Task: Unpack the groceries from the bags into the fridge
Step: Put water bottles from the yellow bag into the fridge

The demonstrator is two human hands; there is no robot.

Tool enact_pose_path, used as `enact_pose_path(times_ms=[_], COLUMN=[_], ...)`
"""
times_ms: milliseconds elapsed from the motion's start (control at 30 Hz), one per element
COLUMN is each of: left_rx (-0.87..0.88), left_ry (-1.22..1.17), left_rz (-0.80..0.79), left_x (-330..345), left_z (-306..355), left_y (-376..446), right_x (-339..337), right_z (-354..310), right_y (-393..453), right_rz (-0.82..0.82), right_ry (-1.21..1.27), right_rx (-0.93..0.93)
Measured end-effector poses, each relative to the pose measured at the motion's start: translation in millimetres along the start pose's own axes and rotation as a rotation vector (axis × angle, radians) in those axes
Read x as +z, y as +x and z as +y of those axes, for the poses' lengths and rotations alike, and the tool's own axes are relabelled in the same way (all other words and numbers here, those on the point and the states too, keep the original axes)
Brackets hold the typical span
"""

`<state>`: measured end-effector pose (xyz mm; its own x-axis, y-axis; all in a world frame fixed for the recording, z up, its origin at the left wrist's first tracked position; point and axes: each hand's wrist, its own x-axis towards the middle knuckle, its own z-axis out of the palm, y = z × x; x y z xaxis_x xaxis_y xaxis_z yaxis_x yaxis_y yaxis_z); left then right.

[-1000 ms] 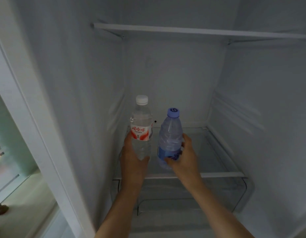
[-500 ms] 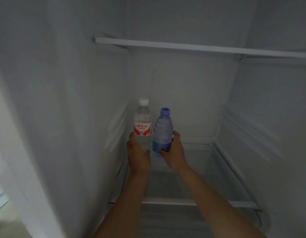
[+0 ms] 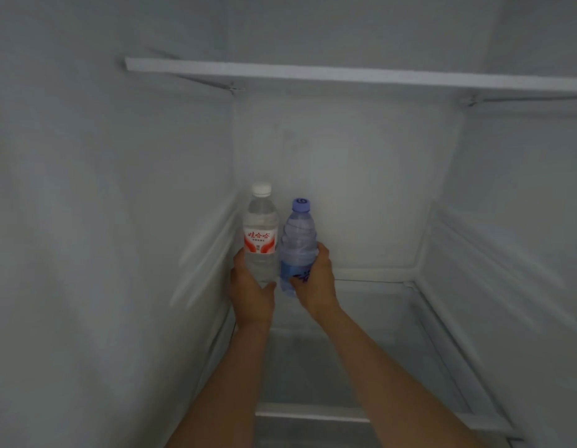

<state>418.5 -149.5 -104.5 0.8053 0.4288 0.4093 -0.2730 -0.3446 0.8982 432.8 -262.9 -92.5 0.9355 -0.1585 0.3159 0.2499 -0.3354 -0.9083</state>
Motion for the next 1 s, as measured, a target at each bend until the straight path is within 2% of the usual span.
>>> enact_pose_path(times_ms=[133,200,400,600,767,867,1000], left_rx=[0.01,-0.015,-0.117,-0.183,-0.081,-0.026,0.127], left_ry=[0.027,0.052,0.135,0.001,-0.087,-0.11,0.003], left_rz=[0.03,0.023,-0.032,-0.048,-0.075,-0.187,-0.348], left_x=[4.4,4.9,-11.5,-27.8,-63.7,-100.1,-159.3], left_z=[-3.3,-3.7,-1.2,9.3,43.1,60.1,75.8], left_y=[3.6,5.0,-1.6,-34.2,-102.8,-156.4,-236.7], right_x=[12.4,2.9,-29.5,-58.0,-70.5,-80.2,-96.9], right_z=[30.1,12.1,4.7,-21.1,-43.2,-54.7,-60.9], right_y=[12.3,-0.5,-27.6,-78.0,-155.0,-218.5,-313.9], right_rz=[0.046,0.022,-0.029,0.028,0.171,0.24,0.335], right_ry=[0.046,0.028,-0.233,-0.294,-0.264,-0.238,-0.275], right_rx=[-0.023,0.005,0.019,0.017,-0.006,0.014,-0.016])
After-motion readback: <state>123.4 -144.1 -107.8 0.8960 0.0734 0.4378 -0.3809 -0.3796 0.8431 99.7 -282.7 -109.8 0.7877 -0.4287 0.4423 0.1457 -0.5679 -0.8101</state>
